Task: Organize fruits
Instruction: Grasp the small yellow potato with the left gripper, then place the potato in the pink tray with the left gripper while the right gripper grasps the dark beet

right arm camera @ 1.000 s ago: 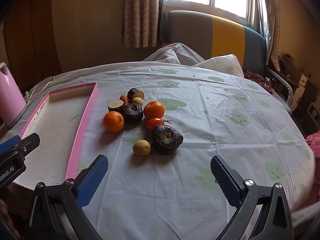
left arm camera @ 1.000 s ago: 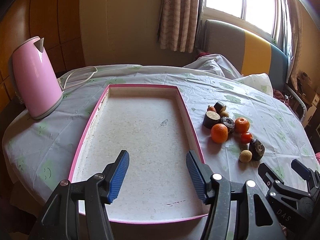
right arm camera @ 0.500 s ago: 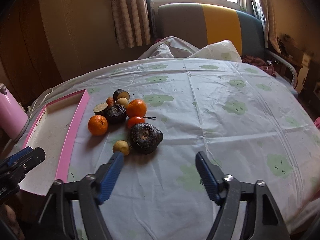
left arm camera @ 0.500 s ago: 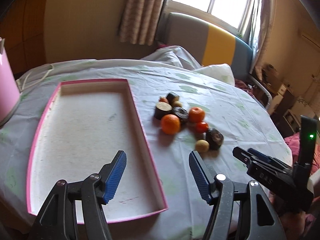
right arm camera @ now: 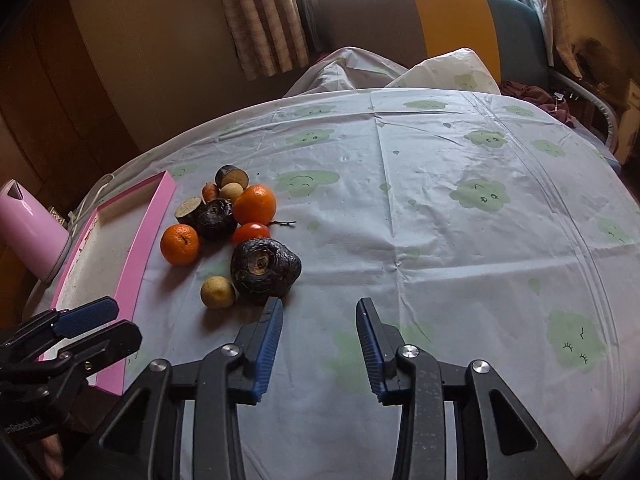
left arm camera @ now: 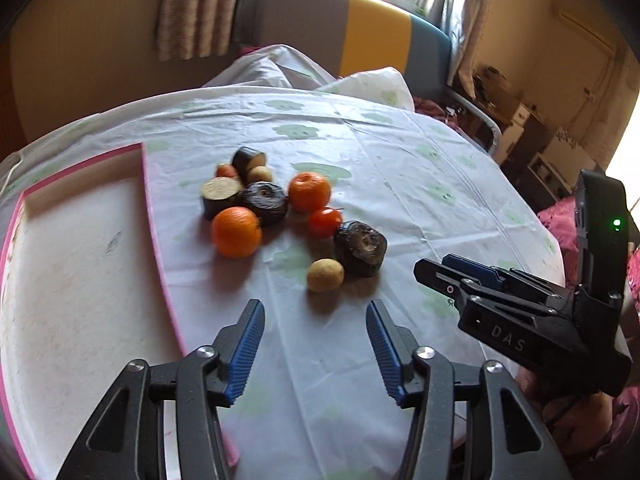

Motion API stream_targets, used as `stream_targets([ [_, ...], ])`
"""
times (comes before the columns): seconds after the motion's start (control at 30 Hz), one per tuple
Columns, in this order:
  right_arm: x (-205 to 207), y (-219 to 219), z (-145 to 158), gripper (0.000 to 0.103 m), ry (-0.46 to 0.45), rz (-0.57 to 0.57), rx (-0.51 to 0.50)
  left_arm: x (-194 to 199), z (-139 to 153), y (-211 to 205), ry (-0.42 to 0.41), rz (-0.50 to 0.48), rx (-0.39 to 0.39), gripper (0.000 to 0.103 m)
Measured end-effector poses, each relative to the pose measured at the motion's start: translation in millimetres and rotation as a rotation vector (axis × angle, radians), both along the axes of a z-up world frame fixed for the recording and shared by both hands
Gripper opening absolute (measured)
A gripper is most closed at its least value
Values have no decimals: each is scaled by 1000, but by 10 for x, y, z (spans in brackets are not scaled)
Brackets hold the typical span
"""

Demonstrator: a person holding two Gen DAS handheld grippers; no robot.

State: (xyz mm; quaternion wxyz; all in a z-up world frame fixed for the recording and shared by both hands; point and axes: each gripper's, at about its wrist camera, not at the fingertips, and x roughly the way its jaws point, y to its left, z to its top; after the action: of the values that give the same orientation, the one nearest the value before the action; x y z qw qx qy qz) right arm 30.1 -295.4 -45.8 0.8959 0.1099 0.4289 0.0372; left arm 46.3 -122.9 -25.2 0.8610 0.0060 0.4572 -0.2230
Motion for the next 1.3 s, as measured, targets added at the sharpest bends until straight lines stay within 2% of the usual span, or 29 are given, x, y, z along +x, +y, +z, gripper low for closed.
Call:
stream_targets([
  [0.13,20,-93,-22,39,11,-25,13,142,-110,-162,12,-27,27,48],
  [0.23,37,-142,-29,39,19,-30,24,241,-228,-240,28,-27,58,40],
  [0.3,47,-152,-28,39,18,-29,23,296,-295,-264,36,-22,71,39],
  [0.4,67,-163,-31,39,20,-23,39,348,-340,-278,45,-26,46,38],
  [0.43,74,-162,-30,39,19,-22,41,365,-357,-279,48,-28,39,36],
  [0.47,82,-162,-23,39,17,-20,45,373,-375,-276,46,-26,40,30],
  [0.53,102,-153,-10,41,16,-9,64,358,-369,-260,31,-34,25,27],
  [0.63,145,-77,28,50,5,36,92,299,-330,-192,16,-29,-5,27],
  [0.7,182,12,47,67,-1,69,90,257,-283,-127,11,-16,-24,27],
  [0.87,337,243,23,77,8,140,55,165,-167,70,-19,38,-25,27],
  [1.07,530,425,-43,77,48,184,12,99,17,468,-57,137,-64,27],
  [1.13,567,492,-82,70,67,200,-20,125,50,632,-60,187,-60,27],
  [1.23,588,581,-129,52,75,190,-106,222,35,917,-45,290,-43,27],
  [1.3,573,603,-128,52,69,183,-126,305,0,1102,-30,360,-24,27],
])
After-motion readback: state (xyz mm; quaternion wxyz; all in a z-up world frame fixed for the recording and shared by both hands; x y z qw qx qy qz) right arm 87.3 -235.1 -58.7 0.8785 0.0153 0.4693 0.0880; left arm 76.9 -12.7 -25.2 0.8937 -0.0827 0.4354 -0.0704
